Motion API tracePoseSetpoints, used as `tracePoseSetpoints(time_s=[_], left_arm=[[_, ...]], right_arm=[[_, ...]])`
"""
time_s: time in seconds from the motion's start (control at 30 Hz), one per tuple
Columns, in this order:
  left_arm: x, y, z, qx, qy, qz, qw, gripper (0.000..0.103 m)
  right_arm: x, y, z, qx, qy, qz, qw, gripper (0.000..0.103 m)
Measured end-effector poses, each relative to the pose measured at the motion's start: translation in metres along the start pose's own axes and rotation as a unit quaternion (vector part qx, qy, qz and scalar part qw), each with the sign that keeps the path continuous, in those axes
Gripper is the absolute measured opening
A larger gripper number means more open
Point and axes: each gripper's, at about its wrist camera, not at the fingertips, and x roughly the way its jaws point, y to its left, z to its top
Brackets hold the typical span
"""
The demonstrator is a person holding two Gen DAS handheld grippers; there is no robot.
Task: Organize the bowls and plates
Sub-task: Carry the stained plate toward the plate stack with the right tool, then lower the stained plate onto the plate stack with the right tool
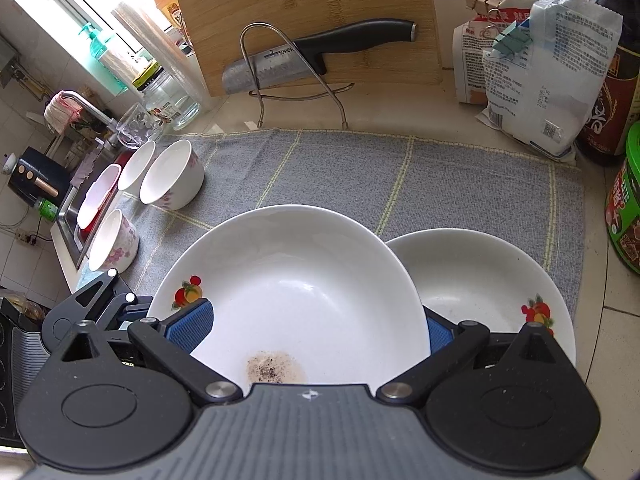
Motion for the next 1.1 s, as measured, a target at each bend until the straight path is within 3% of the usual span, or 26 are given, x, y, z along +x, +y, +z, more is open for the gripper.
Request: tracePoseSetpoints(time_s=[0.67,1.1], left_arm=[[0.044,-0.004,0.017,0.006,0.027,-0.033,0.9991,0.102],[0.057,-0.003,0.019,0.017,0.035,-0.032,0.9987,0.102]], right_arm=[[-0.005,-0.04,-0.016,0.033,0.004,-0.009,0.999,0.103],[0.0,-0.052,-0.021,0.039,0.003,-0.021,0.999,0.103]])
